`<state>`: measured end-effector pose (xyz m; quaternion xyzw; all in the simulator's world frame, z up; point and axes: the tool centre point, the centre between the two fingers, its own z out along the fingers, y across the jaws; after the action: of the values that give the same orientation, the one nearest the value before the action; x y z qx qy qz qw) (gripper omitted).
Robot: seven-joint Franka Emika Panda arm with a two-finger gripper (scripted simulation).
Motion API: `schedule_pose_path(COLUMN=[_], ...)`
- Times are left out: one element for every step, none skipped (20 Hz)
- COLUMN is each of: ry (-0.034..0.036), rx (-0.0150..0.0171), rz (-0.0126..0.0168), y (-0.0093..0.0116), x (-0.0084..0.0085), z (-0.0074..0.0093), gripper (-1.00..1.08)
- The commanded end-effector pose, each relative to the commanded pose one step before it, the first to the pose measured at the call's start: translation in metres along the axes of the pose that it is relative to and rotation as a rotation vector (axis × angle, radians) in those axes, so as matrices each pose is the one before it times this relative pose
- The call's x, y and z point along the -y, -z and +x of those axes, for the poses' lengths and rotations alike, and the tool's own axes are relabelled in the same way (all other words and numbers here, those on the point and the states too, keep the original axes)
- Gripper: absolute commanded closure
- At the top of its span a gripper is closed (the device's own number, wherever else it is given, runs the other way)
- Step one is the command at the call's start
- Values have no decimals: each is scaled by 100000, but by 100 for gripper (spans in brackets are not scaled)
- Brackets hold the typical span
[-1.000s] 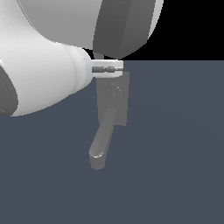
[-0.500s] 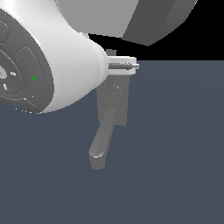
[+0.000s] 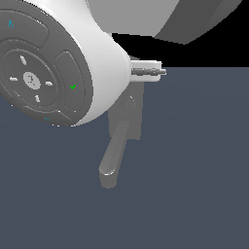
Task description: Turn on the faucet by rotating a designated handle.
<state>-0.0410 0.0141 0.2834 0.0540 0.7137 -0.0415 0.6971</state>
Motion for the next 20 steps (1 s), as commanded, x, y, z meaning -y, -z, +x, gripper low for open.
schedule_pose_path(ry=[-438, 75, 75, 75, 81, 72, 75, 75, 75, 75, 72, 75, 74, 71, 74, 0, -3871, 180, 180, 180], rx=[198, 159, 159, 159, 170, 153, 159, 159, 159, 159, 153, 159, 159, 153, 159, 0, 1250, -55, -55, -55], rz=[2429, 11, 11, 12, 12, 11, 12, 12, 12, 12, 12, 12, 13, 12, 13, 0, 1136, -52, -52, -52], y=[-369, -38, -38, -38, -35, -40, -38, -38, -38, -38, -40, -38, -39, -41, -40, 0, 647, -30, -30, -30], x=[2057, 388, 386, 385, 381, 381, 379, 377, 375, 373, 372, 369, 368, 366, 364, 0, -519, 257, 255, 254], z=[88, -17, -17, -17, -23, -15, -18, -18, -18, -19, -16, -19, -19, -16, -19, 0, 680, 193, 193, 192], gripper=[108, 108, 108, 108, 108, 108, 108, 108, 108, 108, 108, 108, 108, 108, 108, 108, 108, 108, 108, 108])
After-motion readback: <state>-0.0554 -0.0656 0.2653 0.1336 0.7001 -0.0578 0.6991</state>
